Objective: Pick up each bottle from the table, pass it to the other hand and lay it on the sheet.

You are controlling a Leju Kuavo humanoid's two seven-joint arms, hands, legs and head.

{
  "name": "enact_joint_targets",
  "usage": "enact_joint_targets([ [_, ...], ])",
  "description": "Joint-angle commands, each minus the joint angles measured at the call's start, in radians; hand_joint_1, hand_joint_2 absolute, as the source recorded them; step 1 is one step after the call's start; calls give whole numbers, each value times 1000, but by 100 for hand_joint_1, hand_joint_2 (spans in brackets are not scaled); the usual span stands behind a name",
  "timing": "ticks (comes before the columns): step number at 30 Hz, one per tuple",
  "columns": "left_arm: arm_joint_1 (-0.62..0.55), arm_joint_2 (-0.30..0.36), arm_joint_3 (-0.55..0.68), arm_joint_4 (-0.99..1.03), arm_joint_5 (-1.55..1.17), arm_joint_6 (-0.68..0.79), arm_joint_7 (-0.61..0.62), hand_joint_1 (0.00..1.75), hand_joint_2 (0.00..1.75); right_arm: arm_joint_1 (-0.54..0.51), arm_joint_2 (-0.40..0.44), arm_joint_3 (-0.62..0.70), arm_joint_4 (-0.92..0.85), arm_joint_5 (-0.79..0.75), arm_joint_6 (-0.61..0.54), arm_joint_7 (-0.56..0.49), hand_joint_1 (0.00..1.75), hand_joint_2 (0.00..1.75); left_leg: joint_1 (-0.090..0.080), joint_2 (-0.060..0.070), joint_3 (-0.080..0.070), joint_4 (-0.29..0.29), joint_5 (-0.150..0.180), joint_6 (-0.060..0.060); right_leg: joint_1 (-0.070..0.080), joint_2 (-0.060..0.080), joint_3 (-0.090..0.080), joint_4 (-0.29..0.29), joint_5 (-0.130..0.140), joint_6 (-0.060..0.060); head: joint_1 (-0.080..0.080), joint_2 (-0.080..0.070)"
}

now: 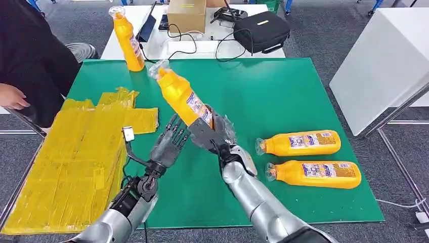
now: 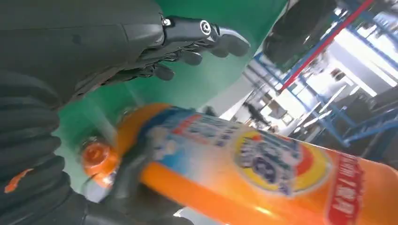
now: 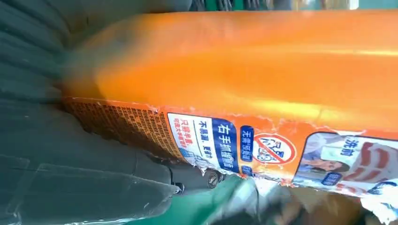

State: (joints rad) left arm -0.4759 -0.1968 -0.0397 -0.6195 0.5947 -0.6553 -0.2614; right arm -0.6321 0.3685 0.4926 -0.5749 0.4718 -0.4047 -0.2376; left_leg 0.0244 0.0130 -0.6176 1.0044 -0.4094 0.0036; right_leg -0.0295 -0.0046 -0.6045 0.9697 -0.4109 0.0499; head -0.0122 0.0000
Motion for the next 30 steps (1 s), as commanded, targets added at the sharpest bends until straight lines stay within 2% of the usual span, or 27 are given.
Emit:
enact_joint_targets([
  [1, -56, 58, -19, 22, -23, 81, -77, 0, 175, -14, -19, 422, 114, -164, 39, 75, 175, 175, 1, 1, 3, -1, -1, 0, 1, 1, 3, -1, -1, -3, 0, 0],
  [5, -61, 55, 0, 23, -45, 99, -91, 0, 175, -5, -19, 536, 128, -260, 86, 110, 175, 175, 1, -1, 3, 0, -1, 1, 1, 0, 3, 0, -1, -3, 0, 0],
  [11, -62, 53, 5, 27, -51, 99, -96, 0, 175, -4, -19, 572, 133, -283, 97, 115, 175, 175, 1, -1, 4, 0, -2, 1, 2, 0, 3, 0, -2, -3, 0, 0],
  [12, -74, 57, 21, 28, -64, 109, -119, 0, 175, 40, -19, 677, 103, -307, 122, 143, 175, 175, 1, -2, 1, 0, -1, 1, 1, -1, 1, 0, -1, -2, 0, 0],
  [19, -82, 58, 26, 31, -64, 110, -119, 0, 175, 37, -19, 701, 93, -309, 134, 147, 175, 175, 1, -4, 2, 1, -2, 1, 2, -3, 2, 1, -3, -4, 0, 0],
  [24, -84, 62, -16, 45, -139, 67, -116, 3, 175, 0, -19, 746, 104, -360, 121, 154, 175, 175, 1, -4, 1, 1, -2, 1, 2, -3, 1, 1, -3, -4, -1, 0],
  [25, -83, 64, -32, 46, -160, 56, -114, 70, 175, -5, -19, 749, 109, -364, 122, 153, 175, 175, 1, -4, 0, 1, -1, 1, 2, -3, 0, 1, -2, -3, -1, 0],
  [26, -78, 63, -42, 47, -174, 45, -113, 175, 175, -10, -19, 751, 114, -369, 125, 150, 175, 175, 1, -5, 2, 2, -2, 1, 2, -4, 2, 1, -3, -4, -1, 0],
  [30, -46, 64, -87, 42, -226, -12, -123, 175, 175, -33, -19, 753, 130, -376, 118, 135, 175, 175, 0, -3, 0, 0, 0, 1, 0, -2, -1, 1, -2, -2, -1, 0],
])
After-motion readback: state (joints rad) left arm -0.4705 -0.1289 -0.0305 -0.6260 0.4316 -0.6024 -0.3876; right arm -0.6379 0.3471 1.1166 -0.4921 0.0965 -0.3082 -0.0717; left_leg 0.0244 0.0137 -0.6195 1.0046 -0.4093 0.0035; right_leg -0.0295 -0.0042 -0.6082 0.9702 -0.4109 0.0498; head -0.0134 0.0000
